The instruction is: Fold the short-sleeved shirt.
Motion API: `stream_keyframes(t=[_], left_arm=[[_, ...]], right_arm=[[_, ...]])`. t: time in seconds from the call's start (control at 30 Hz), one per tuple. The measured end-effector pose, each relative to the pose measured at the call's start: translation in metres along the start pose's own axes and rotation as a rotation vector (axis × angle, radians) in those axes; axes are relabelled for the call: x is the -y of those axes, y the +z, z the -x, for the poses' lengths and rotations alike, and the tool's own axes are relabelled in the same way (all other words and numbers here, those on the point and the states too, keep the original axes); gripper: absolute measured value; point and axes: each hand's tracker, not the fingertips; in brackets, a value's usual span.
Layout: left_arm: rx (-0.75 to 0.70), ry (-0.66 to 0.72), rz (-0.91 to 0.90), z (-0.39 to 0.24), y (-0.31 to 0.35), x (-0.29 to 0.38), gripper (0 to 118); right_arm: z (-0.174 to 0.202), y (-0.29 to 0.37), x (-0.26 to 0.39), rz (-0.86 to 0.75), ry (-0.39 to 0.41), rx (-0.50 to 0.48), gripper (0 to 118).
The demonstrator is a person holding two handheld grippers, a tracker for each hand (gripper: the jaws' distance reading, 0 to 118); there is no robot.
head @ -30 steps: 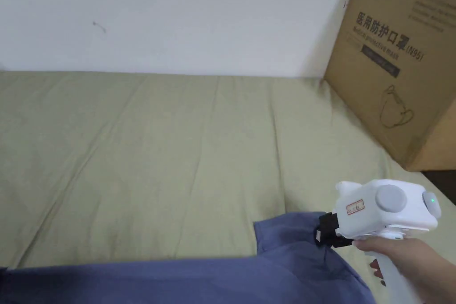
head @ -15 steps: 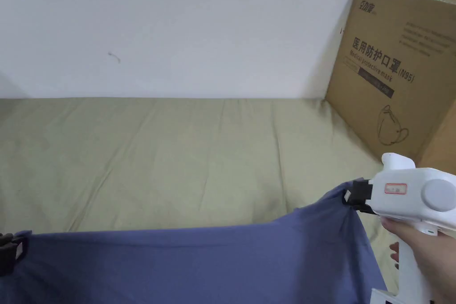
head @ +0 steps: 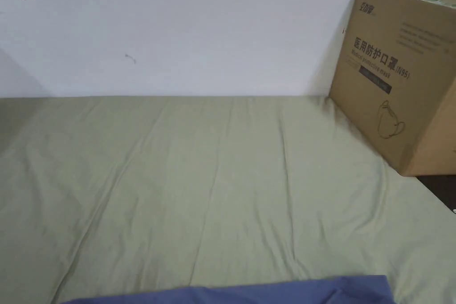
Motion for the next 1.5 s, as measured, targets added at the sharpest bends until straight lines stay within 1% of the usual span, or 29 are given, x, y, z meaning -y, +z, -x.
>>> stream_keyframes(t=[0.03, 0.07, 0.1, 0.13, 0.17, 0.2, 0.3, 0.37, 0.4, 0.43, 0.47, 0.5, 0.53, 0.57, 0.6, 0.67, 0.7, 0.83, 0.93, 1.0, 1.07, 1.13, 1.2, 1.23, 1.3, 1.33, 1.37, 1.43, 1.5], left_arm=[[-0.026, -0.015, -0.006, -0.002, 0.003, 0.006, 54], [-0.056, -0.021, -0.007, -0.002, 0.006, 0.01, 80], [-0.095, -0.006, -0.014, -0.001, 0.011, 0.014, 112], [-0.089, 0.011, -0.061, -0.001, 0.024, 0.018, 118], [-0.07, 0.052, -0.115, -0.004, 0.035, 0.018, 113], [-0.08, 0.097, -0.136, -0.01, 0.045, 0.017, 113], [-0.04, 0.202, -0.316, -0.046, 0.074, 0.008, 114], [0.03, 0.234, -0.41, -0.076, 0.09, -0.001, 115], [0.038, 0.201, -0.465, -0.094, 0.098, -0.006, 114], [0.009, 0.141, -0.536, -0.112, 0.104, -0.01, 110], [-0.066, 0.07, -0.613, -0.131, 0.111, -0.011, 94], [-0.128, 0.008, -0.672, -0.15, 0.117, -0.011, 69], [-0.186, -0.03, -0.715, -0.167, 0.12, -0.011, 31], [-0.23, -0.043, -0.739, -0.173, 0.119, -0.011, 0], [-0.291, -0.035, -0.749, -0.184, 0.119, -0.008, 0], [-0.213, 0.017, -0.781, -0.194, 0.124, -0.004, 0], [-0.194, 0.024, -0.785, -0.197, 0.126, -0.004, 0], [-0.276, -0.057, -0.78, -0.202, 0.131, -0.006, 0], [-0.29, -0.03, -0.782, -0.19, 0.137, -0.008, 0], [-0.235, 0.078, -0.676, -0.162, 0.136, -0.019, 0], [-0.13, 0.208, -0.482, -0.118, 0.124, -0.03, 0], [0.093, 0.382, -0.296, -0.058, 0.1, -0.034, 0], [0.294, 0.477, -0.185, -0.007, 0.069, -0.022, 1], [0.314, 0.511, -0.156, 0.012, 0.056, -0.016, 9], [0.239, 0.512, -0.102, 0.036, 0.033, -0.003, 67], [0.251, 0.523, -0.077, 0.049, 0.022, 0.004, 98], [0.257, 0.552, -0.063, 0.054, 0.013, 0.011, 118], [0.33, 0.619, -0.105, 0.075, -0.009, 0.025, 116], [0.294, 0.712, -0.065, 0.086, -0.029, 0.037, 117]], right_arm=[[-0.003, -0.003, 0.004, -0.004, 0.004, 0.005, 9], [-0.005, -0.004, 0.005, -0.019, 0.016, 0.025, 21], [-0.005, -0.002, 0.007, -0.052, 0.028, 0.05, 48], [-0.002, 0.003, 0.008, -0.073, 0.05, 0.068, 84], [0.001, 0.01, 0.007, -0.093, 0.059, 0.055, 113], [0.007, 0.023, 0.005, -0.143, 0.069, 0.016, 118], [0.042, 0.053, -0.002, -0.246, 0.133, -0.02, 118], [0.076, 0.08, -0.002, -0.331, 0.18, -0.047, 117], [0.092, 0.094, 0.004, -0.445, 0.198, -0.072, 116], [0.106, 0.107, 0.012, -0.556, 0.222, -0.096, 114], [0.12, 0.118, 0.02, -0.66, 0.24, -0.117, 104], [0.132, 0.127, 0.028, -0.743, 0.258, -0.119, 85], [0.143, 0.133, 0.036, -0.815, 0.267, -0.096, 45], [0.149, 0.134, 0.04, -0.842, 0.272, -0.071, 0], [0.154, 0.135, 0.042, -0.853, 0.294, -0.062, 0], [0.153, 0.136, 0.044, -0.841, 0.319, -0.111, 0], [0.155, 0.138, 0.044, -0.834, 0.318, -0.098, 0], [0.152, 0.135, 0.045, -0.813, 0.31, -0.076, 0], [0.151, 0.135, 0.047, -0.821, 0.317, -0.063, 0], [0.152, 0.138, 0.046, -0.817, 0.333, -0.063, 0], [0.153, 0.139, 0.043, -0.798, 0.347, -0.071, 0], [0.154, 0.138, 0.042, -0.781, 0.353, -0.073, 0], [0.154, 0.137, 0.044, -0.753, 0.322, -0.109, 0], [0.154, 0.136, 0.044, -0.736, 0.295, -0.138, 0], [0.159, 0.13, 0.043, -0.684, 0.28, -0.146, 0], [0.163, 0.125, 0.042, -0.659, 0.283, -0.141, 0], [0.167, 0.12, 0.041, -0.637, 0.294, -0.132, 0], [0.177, 0.111, 0.044, -0.637, 0.32, -0.128, 0], [0.19, 0.101, 0.046, -0.611, 0.369, -0.119, 0]])
